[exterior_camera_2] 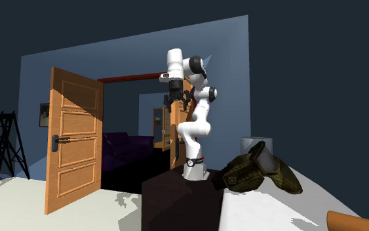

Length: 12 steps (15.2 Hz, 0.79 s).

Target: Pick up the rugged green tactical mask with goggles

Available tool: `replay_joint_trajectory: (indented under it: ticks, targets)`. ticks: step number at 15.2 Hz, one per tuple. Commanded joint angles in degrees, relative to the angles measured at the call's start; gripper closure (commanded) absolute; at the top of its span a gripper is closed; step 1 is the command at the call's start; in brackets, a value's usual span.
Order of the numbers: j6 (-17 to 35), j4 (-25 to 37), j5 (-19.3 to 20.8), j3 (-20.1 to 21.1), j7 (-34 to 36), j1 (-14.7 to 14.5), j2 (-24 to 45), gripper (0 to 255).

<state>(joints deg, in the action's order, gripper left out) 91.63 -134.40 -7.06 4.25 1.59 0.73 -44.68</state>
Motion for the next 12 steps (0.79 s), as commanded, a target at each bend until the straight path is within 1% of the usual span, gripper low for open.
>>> replay_joint_trajectory:
  ticks: [1, 7, 12]
  targets:
    - [0.0, 0.0, 0.0, 0.0, 0.0, 0.0, 0.0, 0]
    - [7.3, 0.7, -5.0, 5.7, 5.8, -2.0, 6.4, 0]
    - [13.4, 3.3, -7.9, 10.4, 10.5, -3.2, 13.3, 0]
